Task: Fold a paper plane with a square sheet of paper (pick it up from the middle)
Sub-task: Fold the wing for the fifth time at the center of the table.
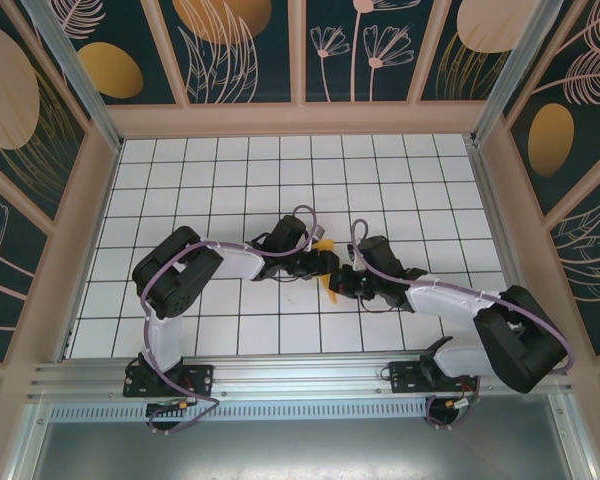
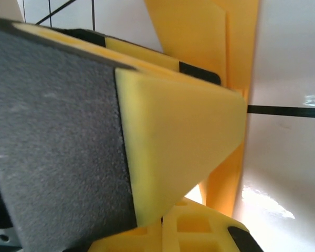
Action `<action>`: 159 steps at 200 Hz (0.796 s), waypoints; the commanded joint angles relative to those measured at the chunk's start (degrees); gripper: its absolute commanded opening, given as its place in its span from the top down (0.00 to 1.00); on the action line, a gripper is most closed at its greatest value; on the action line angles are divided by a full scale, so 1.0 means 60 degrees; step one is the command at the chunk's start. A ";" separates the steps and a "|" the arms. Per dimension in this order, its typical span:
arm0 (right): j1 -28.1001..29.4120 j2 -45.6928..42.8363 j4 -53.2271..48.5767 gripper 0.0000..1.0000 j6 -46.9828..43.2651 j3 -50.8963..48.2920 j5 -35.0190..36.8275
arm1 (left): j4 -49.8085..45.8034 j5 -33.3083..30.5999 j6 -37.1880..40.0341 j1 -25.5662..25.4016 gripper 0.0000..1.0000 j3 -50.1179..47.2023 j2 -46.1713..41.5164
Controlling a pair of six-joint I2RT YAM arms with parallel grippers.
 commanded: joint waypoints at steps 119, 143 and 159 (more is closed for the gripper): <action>-0.0589 0.1175 0.1445 0.95 0.0317 -0.1175 -0.1200 | -0.0497 -0.0227 0.0276 -0.0033 0.49 0.0327 0.0357; -0.0618 0.1112 0.1243 0.94 0.0340 -0.1212 -0.1300 | -0.0565 -0.0246 0.0289 -0.0025 0.49 0.0351 0.0368; -0.0598 0.1043 0.1174 0.94 0.0308 -0.1288 -0.1530 | -0.0641 -0.0286 0.0304 -0.0032 0.49 0.0363 0.0373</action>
